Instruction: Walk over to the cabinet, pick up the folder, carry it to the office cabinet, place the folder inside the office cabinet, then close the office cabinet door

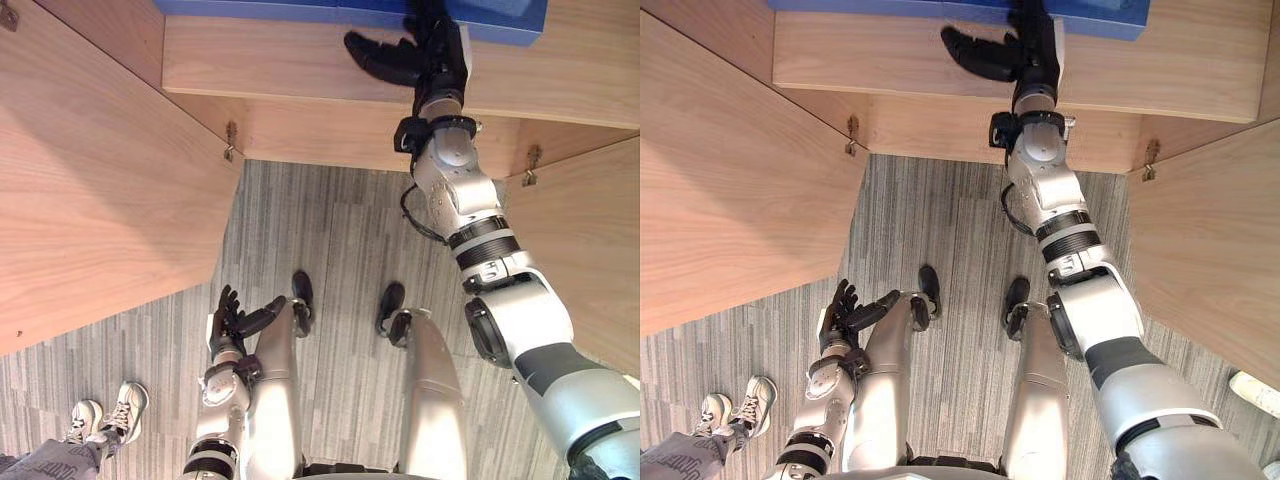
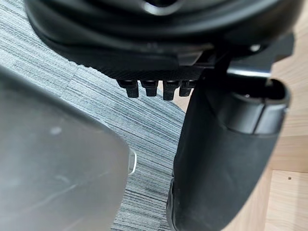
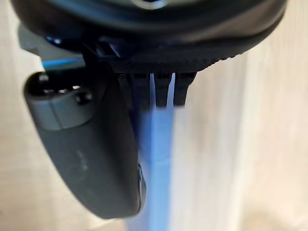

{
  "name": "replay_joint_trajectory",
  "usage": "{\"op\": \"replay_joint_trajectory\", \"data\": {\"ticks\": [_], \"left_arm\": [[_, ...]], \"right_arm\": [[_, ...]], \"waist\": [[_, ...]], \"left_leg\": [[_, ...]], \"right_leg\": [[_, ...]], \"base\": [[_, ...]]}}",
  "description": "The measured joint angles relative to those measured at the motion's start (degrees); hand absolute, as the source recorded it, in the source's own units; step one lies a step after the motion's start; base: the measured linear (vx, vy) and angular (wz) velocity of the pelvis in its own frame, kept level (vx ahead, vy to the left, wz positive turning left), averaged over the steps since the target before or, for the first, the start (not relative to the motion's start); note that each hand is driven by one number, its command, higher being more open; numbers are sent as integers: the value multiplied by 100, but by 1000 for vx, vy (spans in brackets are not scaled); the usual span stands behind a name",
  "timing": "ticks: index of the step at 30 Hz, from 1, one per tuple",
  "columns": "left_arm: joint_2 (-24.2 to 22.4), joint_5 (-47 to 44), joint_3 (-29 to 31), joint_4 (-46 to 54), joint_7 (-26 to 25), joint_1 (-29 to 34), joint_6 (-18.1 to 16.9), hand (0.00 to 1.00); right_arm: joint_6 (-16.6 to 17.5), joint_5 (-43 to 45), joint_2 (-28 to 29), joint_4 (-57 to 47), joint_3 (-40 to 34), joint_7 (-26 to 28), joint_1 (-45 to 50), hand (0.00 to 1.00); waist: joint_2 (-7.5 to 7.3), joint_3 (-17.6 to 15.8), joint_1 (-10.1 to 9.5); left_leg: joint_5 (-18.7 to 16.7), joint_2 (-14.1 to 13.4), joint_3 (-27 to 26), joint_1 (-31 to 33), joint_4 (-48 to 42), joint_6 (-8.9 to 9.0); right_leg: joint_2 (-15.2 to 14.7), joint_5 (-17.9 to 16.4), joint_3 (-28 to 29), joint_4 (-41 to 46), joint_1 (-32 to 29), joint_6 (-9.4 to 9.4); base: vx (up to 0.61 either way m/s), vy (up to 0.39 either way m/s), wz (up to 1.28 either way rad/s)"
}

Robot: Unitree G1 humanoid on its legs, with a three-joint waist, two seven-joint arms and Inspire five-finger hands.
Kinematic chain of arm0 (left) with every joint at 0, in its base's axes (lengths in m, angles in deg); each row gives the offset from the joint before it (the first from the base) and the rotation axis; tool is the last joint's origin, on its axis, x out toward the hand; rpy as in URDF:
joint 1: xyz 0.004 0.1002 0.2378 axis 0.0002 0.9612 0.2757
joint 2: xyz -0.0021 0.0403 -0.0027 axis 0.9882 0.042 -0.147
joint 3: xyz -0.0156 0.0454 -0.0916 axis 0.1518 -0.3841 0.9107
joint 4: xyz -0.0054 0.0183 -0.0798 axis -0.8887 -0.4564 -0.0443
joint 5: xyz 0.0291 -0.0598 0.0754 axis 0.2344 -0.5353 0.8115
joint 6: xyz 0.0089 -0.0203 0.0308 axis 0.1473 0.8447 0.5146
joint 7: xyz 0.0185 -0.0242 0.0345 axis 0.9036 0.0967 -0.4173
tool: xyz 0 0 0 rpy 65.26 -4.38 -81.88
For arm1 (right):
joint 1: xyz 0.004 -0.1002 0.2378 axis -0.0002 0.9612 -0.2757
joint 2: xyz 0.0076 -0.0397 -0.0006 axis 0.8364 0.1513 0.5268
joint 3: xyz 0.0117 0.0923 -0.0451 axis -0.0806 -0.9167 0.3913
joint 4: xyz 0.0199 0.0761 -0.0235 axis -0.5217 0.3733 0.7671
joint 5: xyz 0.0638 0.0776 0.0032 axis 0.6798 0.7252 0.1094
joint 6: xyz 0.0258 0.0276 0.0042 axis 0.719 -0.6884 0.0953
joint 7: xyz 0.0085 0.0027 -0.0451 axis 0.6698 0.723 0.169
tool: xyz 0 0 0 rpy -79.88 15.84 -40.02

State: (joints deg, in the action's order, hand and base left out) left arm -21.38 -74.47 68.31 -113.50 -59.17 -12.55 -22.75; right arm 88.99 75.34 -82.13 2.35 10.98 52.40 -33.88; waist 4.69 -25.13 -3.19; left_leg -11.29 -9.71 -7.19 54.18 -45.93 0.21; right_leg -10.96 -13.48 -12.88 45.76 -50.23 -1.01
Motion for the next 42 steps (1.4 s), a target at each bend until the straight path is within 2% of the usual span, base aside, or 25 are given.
{"op": "replay_joint_trajectory", "data": {"ticks": [6,15,22,29,32,36,39,40,41,42], "left_arm": [[76,0,-45,-154,13,-15,-47,100],[199,-57,-126,-332,127,-14,-48,100],[210,-175,-149,-289,122,-15,-74,100],[174,-209,-194,-130,96,-14,-73,100],[156,-209,-193,-93,74,-14,-71,100],[127,-209,-192,-29,20,-16,-47,100],[53,-190,-193,-101,44,3,13,100],[30,-184,-210,-121,69,13,17,100],[-10,-79,-228,-176,137,37,25,100],[6,32,-232,-260,167,81,44,100]], "right_arm": [[-9,-413,-498,182,209,56,-101,0],[-13,-580,-835,468,493,248,-476,0],[-121,-652,-853,1072,683,-43,-1197,0],[-219,-952,-907,1226,787,-319,-1344,0],[-221,-933,-915,1147,585,-388,-1318,0],[-152,-690,-1030,-633,152,-522,-405,0],[313,-491,-1029,-2428,-7,-384,1200,0],[379,-491,-997,-2722,5,-341,1526,0],[560,-504,-881,-3218,71,-214,2149,0],[747,-561,-671,-3585,261,-23,2842,0]], "waist": [[0,0,35],[-1,0,86],[-1,0,64],[0,0,6],[-1,0,9],[-1,0,28],[-5,-2,80],[-6,-2,88],[-34,12,108],[-121,56,150]], "left_leg": [[12,1,-81,-28,75,-22],[40,5,-115,-35,190,-38],[89,58,-143,121,272,-36],[169,118,-139,144,340,-25],[202,139,-129,146,367,-35],[206,137,-123,85,369,-41],[203,142,-137,-474,569,-38],[202,147,-147,-625,628,-35],[195,154,-179,-904,762,-27],[191,156,-237,-1235,932,-19]], "right_leg": [[0,92,27,-120,22,-19],[-1,96,20,-174,-7,-16],[-59,97,11,-155,-208,-15],[-124,94,-12,-108,-256,-10],[-146,96,-29,-106,-256,-8],[-145,99,-55,-138,-174,-5],[-129,99,-146,-395,452,-7],[-123,100,-149,-462,598,-9],[-106,106,-145,-601,855,-21],[-80,108,-124,-748,1133,-24]], "base": [[-18,-14,-4],[-20,-47,0],[1,-40,2],[-29,-44,5],[-46,-43,6],[-9,-25,2],[50,-31,7],[44,-30,-1],[39,-40,-10],[45,-47,-12]]}}
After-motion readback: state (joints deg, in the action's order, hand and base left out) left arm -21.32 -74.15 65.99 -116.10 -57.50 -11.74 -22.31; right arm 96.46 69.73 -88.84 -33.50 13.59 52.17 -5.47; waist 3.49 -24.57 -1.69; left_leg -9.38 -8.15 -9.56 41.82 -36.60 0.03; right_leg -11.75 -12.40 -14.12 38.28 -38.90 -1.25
